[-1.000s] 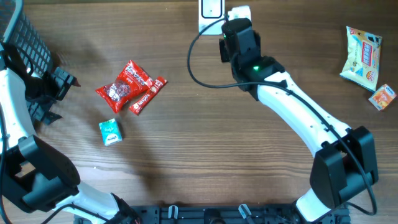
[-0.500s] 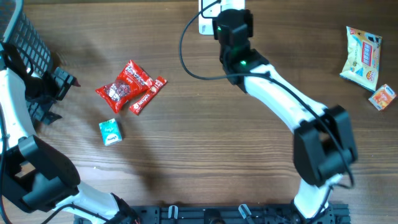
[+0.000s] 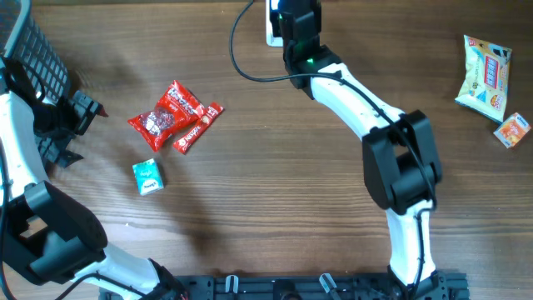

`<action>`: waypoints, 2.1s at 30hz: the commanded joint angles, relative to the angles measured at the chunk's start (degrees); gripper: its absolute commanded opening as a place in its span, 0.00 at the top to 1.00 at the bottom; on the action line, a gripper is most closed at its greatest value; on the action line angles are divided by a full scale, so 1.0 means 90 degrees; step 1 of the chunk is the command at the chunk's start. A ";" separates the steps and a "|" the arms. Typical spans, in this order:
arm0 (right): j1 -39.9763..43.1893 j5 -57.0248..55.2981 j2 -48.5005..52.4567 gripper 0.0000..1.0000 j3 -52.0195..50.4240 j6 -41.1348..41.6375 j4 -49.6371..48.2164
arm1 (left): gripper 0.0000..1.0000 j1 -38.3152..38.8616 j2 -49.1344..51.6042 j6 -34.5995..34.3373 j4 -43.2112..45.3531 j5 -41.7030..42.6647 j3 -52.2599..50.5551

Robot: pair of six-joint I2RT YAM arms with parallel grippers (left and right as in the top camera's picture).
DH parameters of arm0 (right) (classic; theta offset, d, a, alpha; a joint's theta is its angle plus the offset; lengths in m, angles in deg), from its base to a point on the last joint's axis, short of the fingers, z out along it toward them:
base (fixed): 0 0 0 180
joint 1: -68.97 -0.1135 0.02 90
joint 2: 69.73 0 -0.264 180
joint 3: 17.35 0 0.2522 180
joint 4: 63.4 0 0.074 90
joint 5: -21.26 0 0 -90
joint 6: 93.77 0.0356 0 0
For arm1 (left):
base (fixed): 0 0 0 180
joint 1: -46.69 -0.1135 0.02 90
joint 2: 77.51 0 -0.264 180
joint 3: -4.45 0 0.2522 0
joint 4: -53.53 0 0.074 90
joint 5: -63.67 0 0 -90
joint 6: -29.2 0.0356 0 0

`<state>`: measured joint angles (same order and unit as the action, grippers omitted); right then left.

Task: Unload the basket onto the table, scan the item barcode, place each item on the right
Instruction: 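Hold the orange pack in front of the white scanner window, then carry the orange pack to the right corner beside the other Kleenex pack, release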

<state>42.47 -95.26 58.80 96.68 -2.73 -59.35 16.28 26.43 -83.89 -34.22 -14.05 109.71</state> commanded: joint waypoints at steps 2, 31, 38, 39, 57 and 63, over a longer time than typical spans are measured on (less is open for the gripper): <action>0.0051 0.0100 0.0323 0.96 0.0073 0.0124 -0.0012 | 0.00 -0.0109 -0.0012 -0.0153 -0.0022 -0.0032 0.0049; 0.2416 -0.0600 -0.1562 0.96 0.0612 0.0440 0.3876 | 0.00 -0.0109 -0.0012 -0.0153 -0.0022 -0.0032 0.0049; 0.3509 -0.0185 -0.1545 0.96 0.0607 0.2074 0.5814 | 0.00 -0.0109 -0.0012 -0.0151 0.0005 -0.0034 0.0049; 0.3689 0.0015 -0.1545 0.96 0.0602 0.2261 0.6008 | 0.00 -0.0109 -0.0012 -0.0151 0.0002 -0.0034 0.0049; 0.6751 0.1479 -0.1506 0.96 -0.0539 0.3619 0.6564 | 0.00 -0.0109 -0.0012 -0.0151 -0.0002 -0.0034 0.0049; 0.7125 0.0967 -0.1506 0.96 -0.0814 0.3694 0.6292 | 0.00 -0.0109 -0.0012 -0.0151 -0.0002 -0.0034 0.0049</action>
<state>105.31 -83.59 44.48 90.98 28.59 -1.87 16.24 26.43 -83.91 -34.22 -14.03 109.71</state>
